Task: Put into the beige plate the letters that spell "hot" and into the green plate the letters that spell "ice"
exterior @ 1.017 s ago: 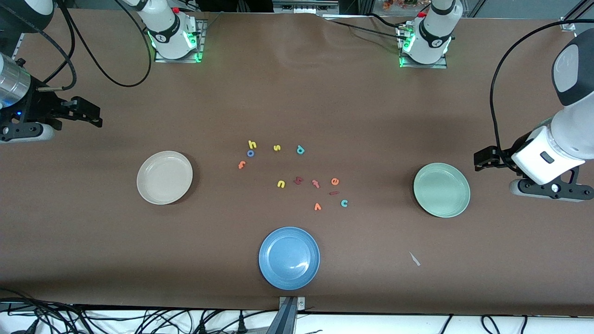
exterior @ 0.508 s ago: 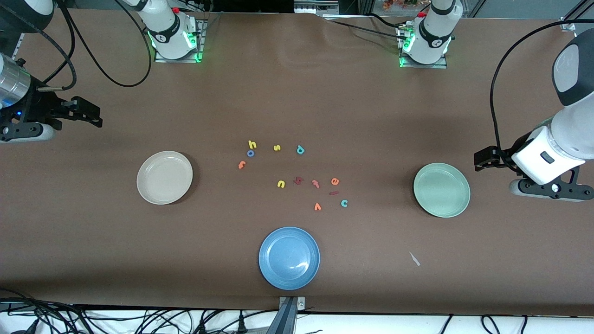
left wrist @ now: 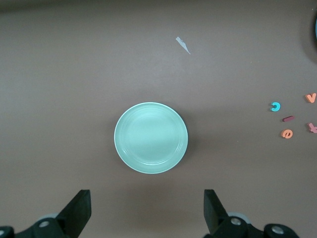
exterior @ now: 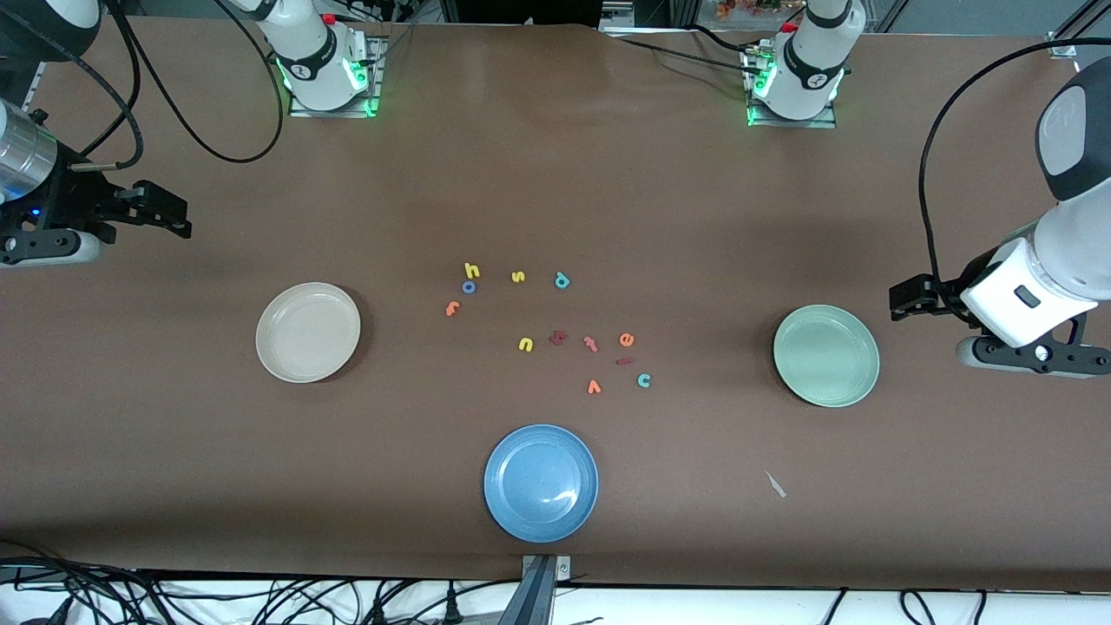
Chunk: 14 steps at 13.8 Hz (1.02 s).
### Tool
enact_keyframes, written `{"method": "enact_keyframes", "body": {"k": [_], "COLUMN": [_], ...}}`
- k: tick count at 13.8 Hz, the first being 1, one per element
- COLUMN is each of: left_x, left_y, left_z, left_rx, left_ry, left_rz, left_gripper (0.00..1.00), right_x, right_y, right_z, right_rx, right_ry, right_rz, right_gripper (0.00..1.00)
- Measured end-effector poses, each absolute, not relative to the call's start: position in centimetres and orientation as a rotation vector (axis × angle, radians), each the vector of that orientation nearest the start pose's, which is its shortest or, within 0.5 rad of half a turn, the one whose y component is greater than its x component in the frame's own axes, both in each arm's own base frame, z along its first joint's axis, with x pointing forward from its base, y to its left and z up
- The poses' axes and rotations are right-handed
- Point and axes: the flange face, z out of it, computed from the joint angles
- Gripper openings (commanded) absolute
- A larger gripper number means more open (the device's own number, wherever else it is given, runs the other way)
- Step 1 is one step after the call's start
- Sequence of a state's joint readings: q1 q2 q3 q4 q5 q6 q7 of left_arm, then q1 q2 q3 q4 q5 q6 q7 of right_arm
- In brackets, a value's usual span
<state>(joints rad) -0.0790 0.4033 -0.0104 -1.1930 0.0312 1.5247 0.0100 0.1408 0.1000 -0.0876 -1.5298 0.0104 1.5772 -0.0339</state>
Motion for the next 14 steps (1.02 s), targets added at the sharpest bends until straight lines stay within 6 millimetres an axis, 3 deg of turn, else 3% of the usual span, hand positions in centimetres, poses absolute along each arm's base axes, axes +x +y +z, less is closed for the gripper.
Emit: {"method": "enact_keyframes", "body": {"k": [14], "left_x": [66.34], "left_y": [-5.36], "left_z": [54.49], "left_rx": [-3.146], "left_ry": [0.141], "left_rz": [0.134], "left_gripper": [1.00], "right_x": [58.30], "right_y": [3.46], "right_z": [58.76], "right_rx": [-3.136], "right_ry": [-0.136], "right_rz": [0.082], "right_gripper": [1.00]}}
